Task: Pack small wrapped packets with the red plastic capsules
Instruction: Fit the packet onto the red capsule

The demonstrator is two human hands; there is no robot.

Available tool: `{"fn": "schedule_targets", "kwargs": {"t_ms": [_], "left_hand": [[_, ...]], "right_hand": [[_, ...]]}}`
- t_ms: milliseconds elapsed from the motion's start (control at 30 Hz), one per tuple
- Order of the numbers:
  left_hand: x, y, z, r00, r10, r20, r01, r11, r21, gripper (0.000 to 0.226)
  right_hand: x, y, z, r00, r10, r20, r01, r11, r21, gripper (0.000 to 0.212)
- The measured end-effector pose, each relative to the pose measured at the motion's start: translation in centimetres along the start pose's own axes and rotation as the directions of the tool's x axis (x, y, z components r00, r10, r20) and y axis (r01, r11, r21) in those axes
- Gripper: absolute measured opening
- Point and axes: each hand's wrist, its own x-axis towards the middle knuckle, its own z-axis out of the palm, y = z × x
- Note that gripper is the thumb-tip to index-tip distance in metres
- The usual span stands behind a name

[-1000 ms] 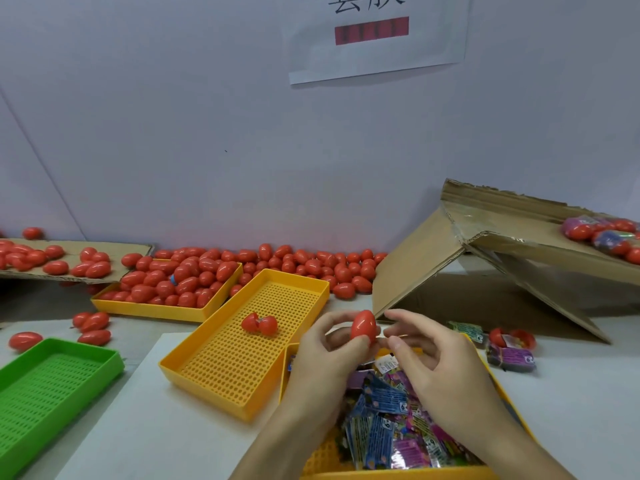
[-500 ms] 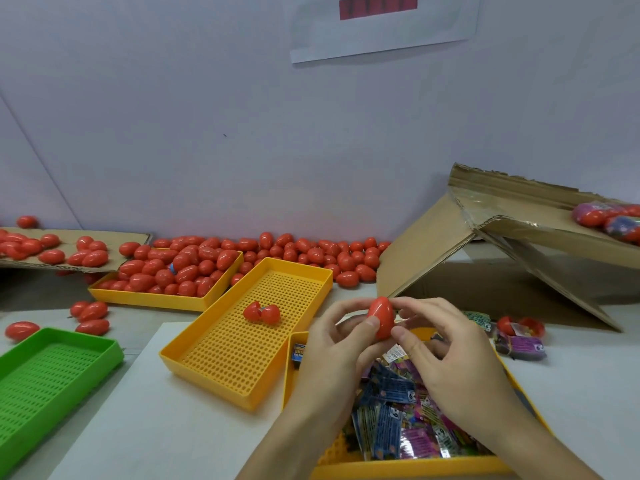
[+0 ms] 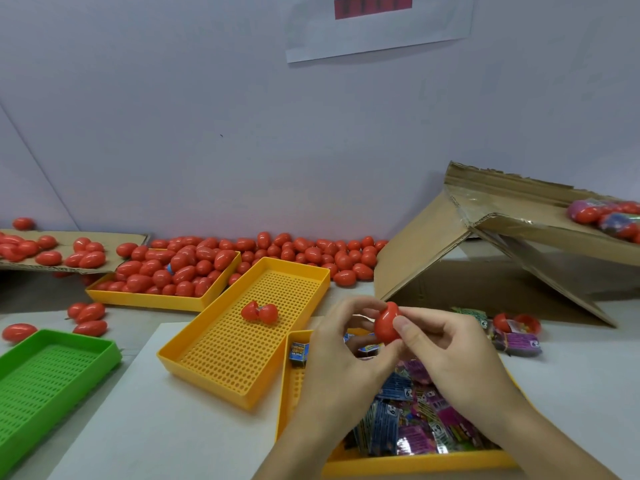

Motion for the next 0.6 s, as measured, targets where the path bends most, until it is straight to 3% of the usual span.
{"fn": "schedule_targets", "kwargs": {"t_ms": [300,600], "left_hand": [[0.11,0.24,-0.08,0.999,-0.034,0.006,0.034,0.999,0.001,0.030],[0.17,0.01,-0.18,0.995,-0.098,0.015,0.098,0.995,0.020,0.023]], "right_hand": [[0.27,0.39,-0.25,0.989,0.136,0.057,-0.142,0.982,0.123,0.042],[0.15,0.16,-0.14,0.999,0.024,-0.032,-0.023,1.000,0.018,0.031]]}}
